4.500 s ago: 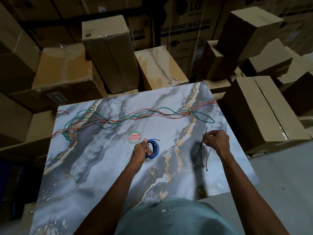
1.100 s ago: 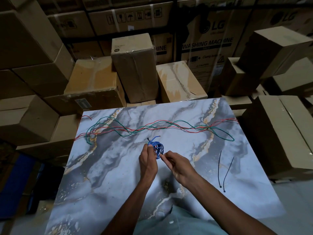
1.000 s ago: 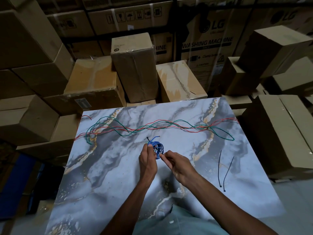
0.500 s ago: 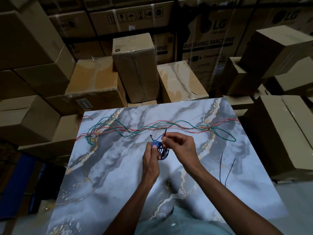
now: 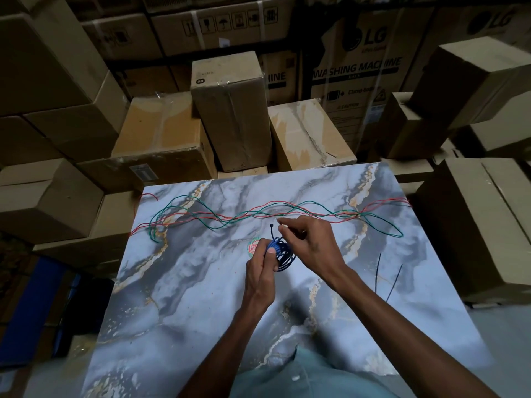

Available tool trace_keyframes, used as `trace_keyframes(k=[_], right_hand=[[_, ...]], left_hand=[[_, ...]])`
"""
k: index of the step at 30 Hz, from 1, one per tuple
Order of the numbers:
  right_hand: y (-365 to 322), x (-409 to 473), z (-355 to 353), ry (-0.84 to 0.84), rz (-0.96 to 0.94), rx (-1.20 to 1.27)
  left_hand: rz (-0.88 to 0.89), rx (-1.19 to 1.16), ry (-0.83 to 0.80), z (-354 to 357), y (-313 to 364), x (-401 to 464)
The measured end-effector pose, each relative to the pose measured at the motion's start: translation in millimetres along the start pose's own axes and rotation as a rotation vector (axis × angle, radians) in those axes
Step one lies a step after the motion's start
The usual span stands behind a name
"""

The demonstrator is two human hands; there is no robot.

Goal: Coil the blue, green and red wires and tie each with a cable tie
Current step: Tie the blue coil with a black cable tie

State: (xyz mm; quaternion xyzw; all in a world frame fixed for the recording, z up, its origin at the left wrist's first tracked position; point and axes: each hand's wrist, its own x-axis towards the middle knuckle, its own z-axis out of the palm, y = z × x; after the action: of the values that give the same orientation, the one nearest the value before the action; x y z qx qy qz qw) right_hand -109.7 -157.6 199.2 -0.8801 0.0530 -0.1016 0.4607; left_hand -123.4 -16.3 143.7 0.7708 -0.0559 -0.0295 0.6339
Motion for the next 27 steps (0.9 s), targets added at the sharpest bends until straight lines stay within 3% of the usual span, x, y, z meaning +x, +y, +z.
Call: trace_keyframes(k=[27], right_hand=[[2.5,-2.9,-1.2,0.02,-0.015,0.04]], left_hand=[[0.016,0.045,-0.033,-1.1,6.3,-0.8]])
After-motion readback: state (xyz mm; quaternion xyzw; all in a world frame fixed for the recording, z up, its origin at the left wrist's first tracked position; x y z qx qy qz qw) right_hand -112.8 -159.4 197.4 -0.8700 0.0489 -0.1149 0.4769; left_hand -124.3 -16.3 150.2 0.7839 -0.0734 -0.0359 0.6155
